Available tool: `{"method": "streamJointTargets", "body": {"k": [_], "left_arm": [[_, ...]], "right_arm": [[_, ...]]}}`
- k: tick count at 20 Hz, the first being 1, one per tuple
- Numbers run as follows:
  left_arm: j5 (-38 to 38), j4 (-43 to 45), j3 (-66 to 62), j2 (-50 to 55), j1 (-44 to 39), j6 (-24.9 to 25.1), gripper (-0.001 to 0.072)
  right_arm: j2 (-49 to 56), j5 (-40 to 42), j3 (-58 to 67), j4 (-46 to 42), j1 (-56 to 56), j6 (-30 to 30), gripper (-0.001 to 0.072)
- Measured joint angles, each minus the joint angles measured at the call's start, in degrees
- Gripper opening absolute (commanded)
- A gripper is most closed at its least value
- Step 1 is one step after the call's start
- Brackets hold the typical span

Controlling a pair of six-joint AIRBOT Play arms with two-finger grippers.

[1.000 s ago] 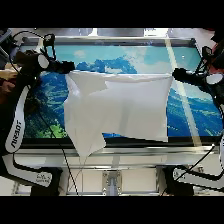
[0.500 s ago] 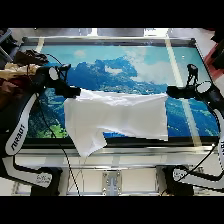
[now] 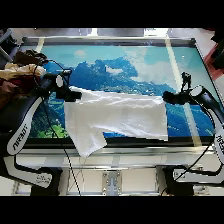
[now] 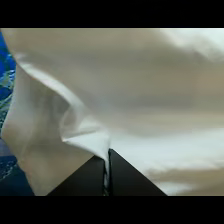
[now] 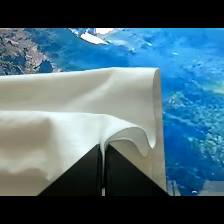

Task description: Fold the shirts.

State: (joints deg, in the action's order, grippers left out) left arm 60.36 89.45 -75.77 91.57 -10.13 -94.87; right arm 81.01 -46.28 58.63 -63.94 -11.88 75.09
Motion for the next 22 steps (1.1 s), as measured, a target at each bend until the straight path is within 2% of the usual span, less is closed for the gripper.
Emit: {"method": "streamJointTargets", "body": {"k": [4, 5, 6, 7, 11, 15, 19, 22], "left_arm": [[-0.46, 3.93, 0.09, 0.09, 0.07, -2.19, 0.0012], [-0.55, 4.42, 0.11, 0.09, 0.11, -2.32, 0.01], [-0.59, 4.68, 0.11, 0.09, 0.11, -2.51, 0.0378], [-0.61, 4.74, 0.09, 0.09, 0.11, -2.49, 0.0646], [0.55, 4.9, -1.57, -1.95, 0.11, -2.12, 0.0658], [2.34, 4.83, 2.75, -13.03, 0.11, -2.6, 0.0658], [2.86, 2.19, 21.66, -29.97, 0.11, -9.64, 0.0658], [-1.9, -7.52, 37.68, -39.54, 0.11, -14.29, 0.0657]], "right_arm": [[0.42, -4.17, -0.55, -0.7, 2.14, 0.15, 0.0031], [0.42, -4.57, -1.01, -0.85, 2.71, 0.17, 0.0085], [0.48, -4.87, -1.44, -1.11, 3.17, 0.2, 0.0278], [0.48, -5.2, -1.75, -1.57, 3.48, 0.26, 0.0381], [-1.81, -8.94, -0.24, -3.78, 2.75, 2.05, 0.0384], [-10.93, -15.23, 1.27, -7.91, -0.76, 3.74, 0.0394], [-21.51, -18.38, -3.78, -10.99, -5.64, 5.4, 0.0396], [-25.68, -18.43, -8.76, -8.66, -7.67, 5.79, 0.0396]]}}
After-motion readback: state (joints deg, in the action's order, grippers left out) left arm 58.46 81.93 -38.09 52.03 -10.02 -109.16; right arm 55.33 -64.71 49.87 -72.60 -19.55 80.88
